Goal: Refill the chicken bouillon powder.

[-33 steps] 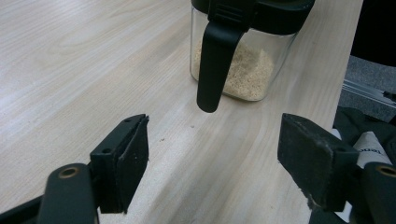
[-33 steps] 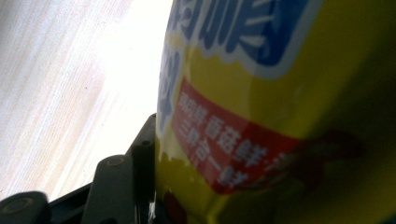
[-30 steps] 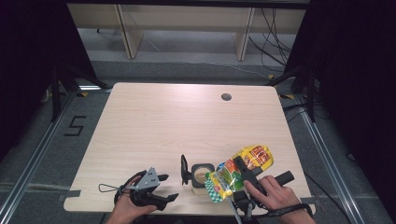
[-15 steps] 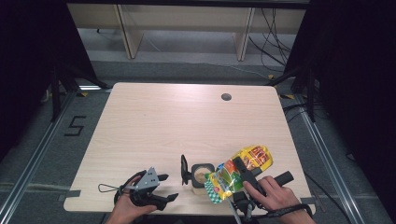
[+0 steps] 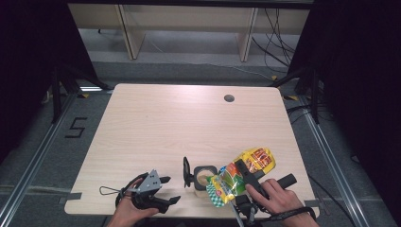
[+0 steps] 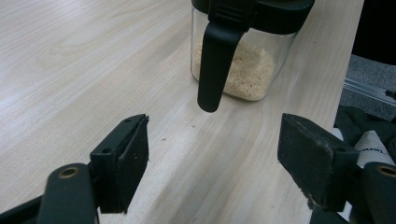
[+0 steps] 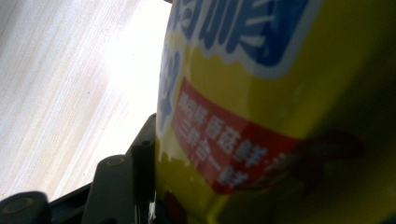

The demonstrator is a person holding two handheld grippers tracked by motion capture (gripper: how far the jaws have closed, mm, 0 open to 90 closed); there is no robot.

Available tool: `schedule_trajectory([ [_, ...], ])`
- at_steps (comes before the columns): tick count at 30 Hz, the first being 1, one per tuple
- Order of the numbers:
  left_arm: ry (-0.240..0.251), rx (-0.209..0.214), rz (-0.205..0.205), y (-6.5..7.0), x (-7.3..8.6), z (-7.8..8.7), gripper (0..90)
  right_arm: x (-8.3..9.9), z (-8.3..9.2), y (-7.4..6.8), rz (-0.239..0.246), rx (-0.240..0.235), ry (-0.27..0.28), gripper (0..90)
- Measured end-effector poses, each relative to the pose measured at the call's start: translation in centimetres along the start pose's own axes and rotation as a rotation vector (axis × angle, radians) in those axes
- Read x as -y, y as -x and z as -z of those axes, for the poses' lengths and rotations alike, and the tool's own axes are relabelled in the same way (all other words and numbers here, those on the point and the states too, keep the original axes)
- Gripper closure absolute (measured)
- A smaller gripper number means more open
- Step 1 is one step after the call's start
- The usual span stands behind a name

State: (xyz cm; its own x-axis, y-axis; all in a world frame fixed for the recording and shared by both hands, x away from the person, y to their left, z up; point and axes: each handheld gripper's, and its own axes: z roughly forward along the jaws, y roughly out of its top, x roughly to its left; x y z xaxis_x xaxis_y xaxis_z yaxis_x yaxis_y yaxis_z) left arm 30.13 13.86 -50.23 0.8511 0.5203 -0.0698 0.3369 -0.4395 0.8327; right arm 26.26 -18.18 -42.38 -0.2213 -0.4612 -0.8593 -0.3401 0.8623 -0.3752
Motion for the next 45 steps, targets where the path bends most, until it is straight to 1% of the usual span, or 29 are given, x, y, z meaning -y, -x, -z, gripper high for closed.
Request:
schedule_trajectory([
  [3,-0.001,0.0,-0.001,0.0,0.0,0.01,24.7,-0.01,-0.01,-0.01,0.005,0.004,0.001,44.9],
  [5,0.002,0.001,0.0,0.0,0.01,-0.02,24.7,-0.05,-0.08,0.11,0.026,0.009,0.007,44.9],
  [7,0.001,0.0,-0.003,-0.01,0.0,-0.01,24.7,-0.08,0.03,-0.04,0.017,0.006,-0.01,44.9],
  [9,0.001,0.001,-0.002,0.0,0.01,-0.02,24.7,-0.12,0.09,-0.09,0.019,0.008,-0.016,45.0],
  [10,0.001,0.001,-0.002,0.0,0.01,-0.02,24.7,-0.12,0.1,-0.06,0.018,0.008,-0.015,45.0],
  [12,0.001,0.001,-0.002,-0.01,0.01,-0.02,24.7,-0.09,0.04,0.1,0.032,0.011,0.0,45.7],
  [15,0.0,0.001,-0.003,-0.01,0.02,-0.02,24.7,-0.1,0.04,0.0,0.021,0.011,-0.005,45.8],
  [17,0.003,0.004,0.005,0.04,0.02,-0.05,24.7,-0.08,0.0,0.03,0.024,0.008,0.003,45.8],
  [18,0.002,0.003,0.004,0.03,0.02,-0.04,24.7,-0.11,-0.02,-0.12,0.004,0.008,0.006,45.8],
  [19,0.003,0.001,-0.001,0.0,0.01,-0.04,24.7,-0.08,0.0,-0.03,0.018,0.008,0.002,45.8],
  [20,0.001,0.003,0.003,0.02,0.03,-0.05,24.7,-0.06,0.01,-0.01,0.02,0.006,0.003,45.8],
  [21,-0.012,0.008,0.003,0.0,-0.02,0.05,24.7,-0.04,-0.02,0.03,0.023,0.008,0.007,45.9],
  [22,-0.006,0.002,0.004,0.03,0.01,0.0,24.7,-0.03,-0.08,0.18,0.041,0.013,0.016,46.0],
  [23,-0.005,0.003,0.004,0.03,0.01,-0.01,24.7,-0.02,-0.06,0.16,0.038,0.013,0.013,46.1],
  [25,-0.006,0.003,0.004,0.04,0.01,-0.01,24.6,0.05,0.04,-0.04,0.008,0.007,-0.002,46.3],
  [31,-0.006,0.003,0.004,0.04,0.01,0.0,24.7,0.11,-0.01,-0.01,0.008,0.003,0.008,46.8],
  [32,-0.006,0.003,0.004,0.03,0.01,0.0,24.7,0.1,-0.08,-0.12,-0.023,0.002,0.024,48.0],
  [33,-0.007,0.005,0.003,0.02,0.01,0.0,24.7,0.23,-0.02,0.1,0.003,-0.001,0.02,48.3],
  [34,-0.006,0.003,0.004,0.03,0.02,-0.01,24.7,0.28,0.02,0.06,-0.004,-0.004,0.017,48.4],
  [35,-0.007,0.003,0.004,0.04,0.02,-0.01,24.7,0.27,-0.01,0.09,0.003,-0.003,0.016,48.5],
  [36,-0.006,0.003,0.003,0.04,0.02,0.0,24.7,0.26,0.04,-0.03,-0.01,-0.005,0.005,48.5],
  [37,-0.009,0.007,0.003,0.02,0.0,0.03,24.7,0.27,0.04,-0.04,-0.01,-0.007,0.007,48.5],
  [38,0.002,0.004,0.004,0.03,0.03,-0.05,24.7,0.27,0.03,-0.04,-0.009,-0.008,0.01,48.5],
  [39,0.0,0.001,-0.004,-0.02,0.01,-0.01,24.7,0.27,0.04,-0.06,-0.006,-0.007,0.011,48.5],
  [41,0.0,0.002,-0.002,-0.01,0.01,-0.01,24.7,0.25,-0.03,0.1,0.016,-0.003,0.022,48.5],
  [45,-0.001,-0.003,-0.002,0.0,0.01,0.02,24.7,0.29,-0.04,0.09,0.008,-0.003,0.02,48.6],
])
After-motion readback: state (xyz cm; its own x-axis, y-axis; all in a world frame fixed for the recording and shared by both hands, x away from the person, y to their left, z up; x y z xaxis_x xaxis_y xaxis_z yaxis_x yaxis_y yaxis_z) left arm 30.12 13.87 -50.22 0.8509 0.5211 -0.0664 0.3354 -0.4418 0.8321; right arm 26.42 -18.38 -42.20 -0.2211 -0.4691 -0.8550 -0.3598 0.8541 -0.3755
